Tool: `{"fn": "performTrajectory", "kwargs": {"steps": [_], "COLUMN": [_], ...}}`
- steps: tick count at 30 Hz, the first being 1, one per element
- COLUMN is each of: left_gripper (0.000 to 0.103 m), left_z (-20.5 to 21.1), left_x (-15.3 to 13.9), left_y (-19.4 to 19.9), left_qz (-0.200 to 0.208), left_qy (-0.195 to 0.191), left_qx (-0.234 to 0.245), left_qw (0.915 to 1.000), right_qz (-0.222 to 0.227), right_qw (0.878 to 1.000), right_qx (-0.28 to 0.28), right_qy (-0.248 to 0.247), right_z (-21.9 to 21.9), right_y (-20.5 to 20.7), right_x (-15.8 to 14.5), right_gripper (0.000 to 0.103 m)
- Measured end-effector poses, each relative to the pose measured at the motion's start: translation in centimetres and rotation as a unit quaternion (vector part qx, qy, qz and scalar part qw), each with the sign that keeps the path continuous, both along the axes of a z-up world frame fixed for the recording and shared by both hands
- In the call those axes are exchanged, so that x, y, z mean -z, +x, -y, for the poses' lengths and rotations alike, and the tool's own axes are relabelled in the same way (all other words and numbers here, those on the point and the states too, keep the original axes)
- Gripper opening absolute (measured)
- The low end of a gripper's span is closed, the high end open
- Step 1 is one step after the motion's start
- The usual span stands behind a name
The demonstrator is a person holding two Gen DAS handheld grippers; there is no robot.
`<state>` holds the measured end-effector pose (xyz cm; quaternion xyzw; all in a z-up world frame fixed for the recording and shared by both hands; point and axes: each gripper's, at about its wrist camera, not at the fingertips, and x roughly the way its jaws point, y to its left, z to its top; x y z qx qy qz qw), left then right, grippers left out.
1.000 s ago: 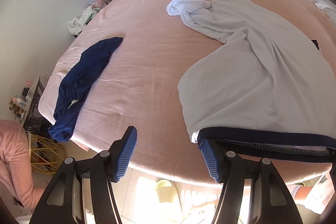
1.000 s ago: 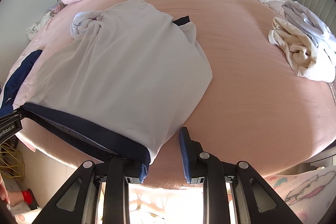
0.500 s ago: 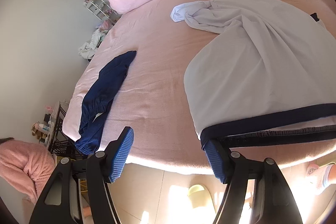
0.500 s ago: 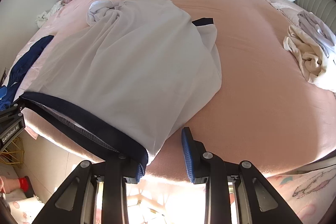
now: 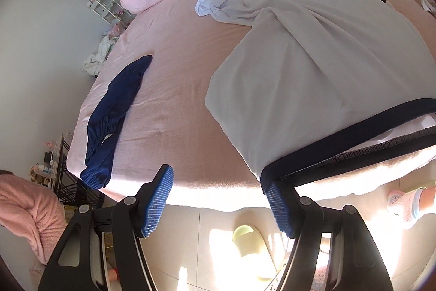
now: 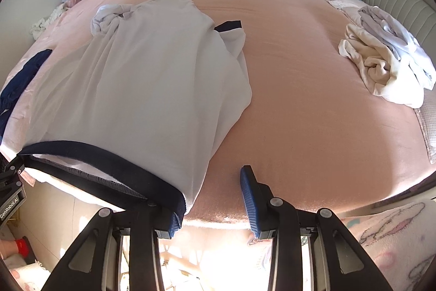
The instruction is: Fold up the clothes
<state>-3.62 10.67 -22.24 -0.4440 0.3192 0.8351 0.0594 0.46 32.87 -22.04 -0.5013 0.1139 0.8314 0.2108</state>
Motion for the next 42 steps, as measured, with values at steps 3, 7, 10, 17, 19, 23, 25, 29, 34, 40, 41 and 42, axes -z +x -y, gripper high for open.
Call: {"fn": "performTrajectory", "kwargs": {"steps": [3, 7, 10, 17, 19, 23, 25, 29, 34, 40, 41, 42], "left_gripper": [0.067, 0.067, 0.067, 0.067, 0.067, 0.067, 0.068, 0.068, 0.068, 0.069, 0.069, 0.069], "left_z": [0.2, 0.7, 1.3, 4.4, 5.2, 6.3, 7.0, 8.6, 10.2, 11.1, 11.1, 11.1], "left_x": [0.4, 0.4, 0.1, -2.3, -2.9, -3.6, -3.8, -3.9, -3.4, -3.1, -3.1, -3.2], "left_y": [0.4, 0.3, 0.0, -0.4, -0.6, -1.0, -1.3, -1.8, -2.9, -4.2, -4.4, -4.6], "left_qz": [0.007, 0.015, 0.022, 0.050, 0.079, 0.131, 0.151, 0.171, 0.179, 0.184, 0.183, 0.181], "left_qy": [-0.001, 0.030, 0.067, 0.210, 0.262, 0.322, 0.349, 0.386, 0.409, 0.425, 0.422, 0.420], "left_qx": [0.003, 0.004, 0.006, 0.006, -0.005, -0.020, -0.032, -0.056, -0.092, -0.114, -0.113, -0.113], "left_qw": [1.0000, 0.9994, 0.9975, 0.9764, 0.9619, 0.9374, 0.9244, 0.9051, 0.8903, 0.8791, 0.8806, 0.8822], "right_qz": [0.001, -0.001, -0.007, -0.016, -0.021, -0.035, -0.035, -0.032, -0.027, -0.040, -0.043, -0.046], "right_qw": [1.000, 1.000, 1.000, 1.000, 0.999, 0.999, 0.998, 0.996, 0.997, 0.996, 0.995, 0.994], "right_qx": [-0.002, -0.004, -0.005, 0.015, 0.021, -0.002, -0.017, -0.034, -0.022, -0.036, -0.042, -0.047], "right_qy": [0.001, -0.002, -0.012, -0.019, -0.017, -0.041, -0.052, -0.070, -0.072, -0.075, -0.080, -0.085], "right_z": [0.1, 0.0, -0.4, -1.0, -1.1, -0.3, 0.1, 0.8, 0.6, 1.1, 1.3, 1.4], "right_y": [0.2, 0.1, 0.0, 0.1, 0.0, 0.5, 0.7, 1.8, 3.0, 1.6, 1.3, 1.0], "right_x": [0.0, 0.1, 0.0, -0.6, -1.1, -2.5, -2.8, -3.1, -3.7, -5.2, -5.4, -5.6], "right_gripper": [0.036, 0.036, 0.038, 0.070, 0.072, 0.072, 0.072, 0.072, 0.072, 0.072, 0.072, 0.072]}}
